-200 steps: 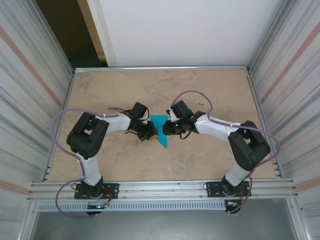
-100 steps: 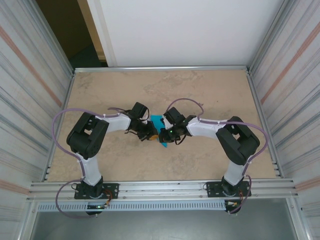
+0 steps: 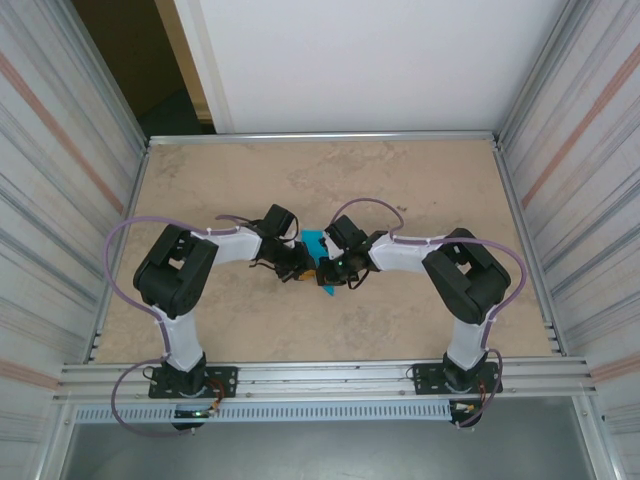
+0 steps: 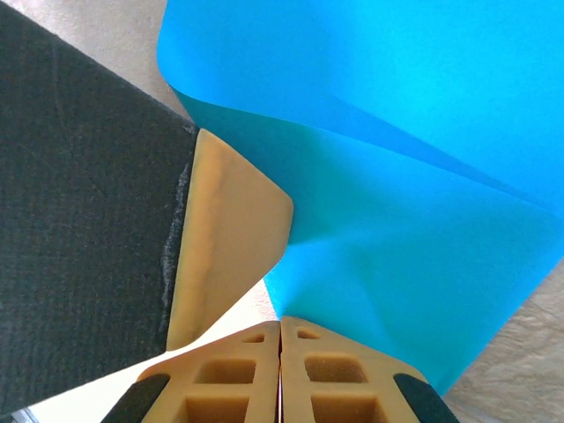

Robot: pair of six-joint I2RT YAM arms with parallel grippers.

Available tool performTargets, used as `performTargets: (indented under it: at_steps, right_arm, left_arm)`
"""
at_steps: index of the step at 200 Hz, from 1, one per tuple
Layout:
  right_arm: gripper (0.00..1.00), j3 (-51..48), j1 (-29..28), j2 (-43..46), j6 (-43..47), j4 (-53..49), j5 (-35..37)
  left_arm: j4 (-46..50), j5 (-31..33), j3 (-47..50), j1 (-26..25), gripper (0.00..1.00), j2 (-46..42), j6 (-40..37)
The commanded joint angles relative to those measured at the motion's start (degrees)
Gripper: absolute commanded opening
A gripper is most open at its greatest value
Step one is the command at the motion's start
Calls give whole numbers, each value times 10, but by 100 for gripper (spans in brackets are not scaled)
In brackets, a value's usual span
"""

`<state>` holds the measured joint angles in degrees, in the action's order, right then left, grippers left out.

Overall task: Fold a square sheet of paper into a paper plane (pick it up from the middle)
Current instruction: Third fold the triangle at the center of the table.

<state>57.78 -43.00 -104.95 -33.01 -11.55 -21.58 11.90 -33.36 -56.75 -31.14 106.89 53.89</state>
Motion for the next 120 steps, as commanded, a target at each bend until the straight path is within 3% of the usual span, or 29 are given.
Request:
performTargets:
  at_steps: [1,120]
  right_arm:
    - [8,7,5,-9,-9,-5,-9]
    - [7,-30,8,6,6,-25,-22]
  left_arm:
    - [41,37,12,-1,11,34,3]
    - [59,48,15,5,10,42,2]
